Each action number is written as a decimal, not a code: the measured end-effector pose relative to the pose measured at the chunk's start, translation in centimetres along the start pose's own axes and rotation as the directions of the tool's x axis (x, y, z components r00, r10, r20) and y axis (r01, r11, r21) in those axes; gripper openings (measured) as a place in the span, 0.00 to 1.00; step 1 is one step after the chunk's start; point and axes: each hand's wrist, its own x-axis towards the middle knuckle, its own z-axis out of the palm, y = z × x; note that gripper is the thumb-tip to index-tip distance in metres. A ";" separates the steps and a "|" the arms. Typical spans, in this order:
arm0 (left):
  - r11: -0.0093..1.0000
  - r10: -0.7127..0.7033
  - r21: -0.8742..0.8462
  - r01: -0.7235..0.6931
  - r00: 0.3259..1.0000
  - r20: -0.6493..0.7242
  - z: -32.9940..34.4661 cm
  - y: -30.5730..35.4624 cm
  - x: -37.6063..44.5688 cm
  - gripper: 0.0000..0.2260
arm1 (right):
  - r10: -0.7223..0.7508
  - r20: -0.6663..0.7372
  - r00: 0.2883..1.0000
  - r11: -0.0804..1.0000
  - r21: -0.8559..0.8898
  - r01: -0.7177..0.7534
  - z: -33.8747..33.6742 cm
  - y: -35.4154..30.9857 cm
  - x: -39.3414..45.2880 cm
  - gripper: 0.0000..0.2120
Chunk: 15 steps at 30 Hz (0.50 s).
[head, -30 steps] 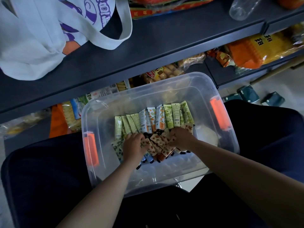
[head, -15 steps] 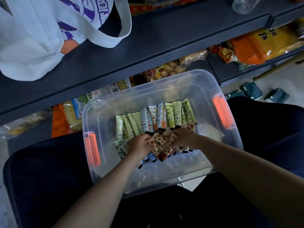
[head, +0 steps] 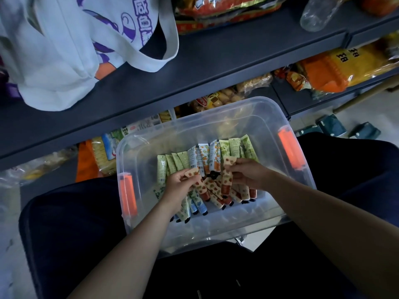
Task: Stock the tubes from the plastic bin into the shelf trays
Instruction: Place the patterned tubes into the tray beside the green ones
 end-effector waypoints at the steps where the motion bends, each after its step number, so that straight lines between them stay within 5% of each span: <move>1: 1.000 0.002 -0.015 -0.002 1.000 0.013 0.0 0.3 0.0 0.13 | -0.024 0.003 1.000 1.000 0.012 0.024 0.1 -0.3 -0.2 0.05; 9: 0.955 -0.134 -0.266 0.129 0.991 -0.002 0.7 4.5 -1.4 0.07 | -0.177 0.052 0.983 0.982 0.075 0.173 0.4 -4.4 -2.7 0.07; 15: 0.960 -0.051 -0.270 0.076 0.994 0.096 1.1 8.3 -3.3 0.03 | -0.289 0.097 0.952 0.957 -0.003 0.291 1.5 -8.7 -6.3 0.06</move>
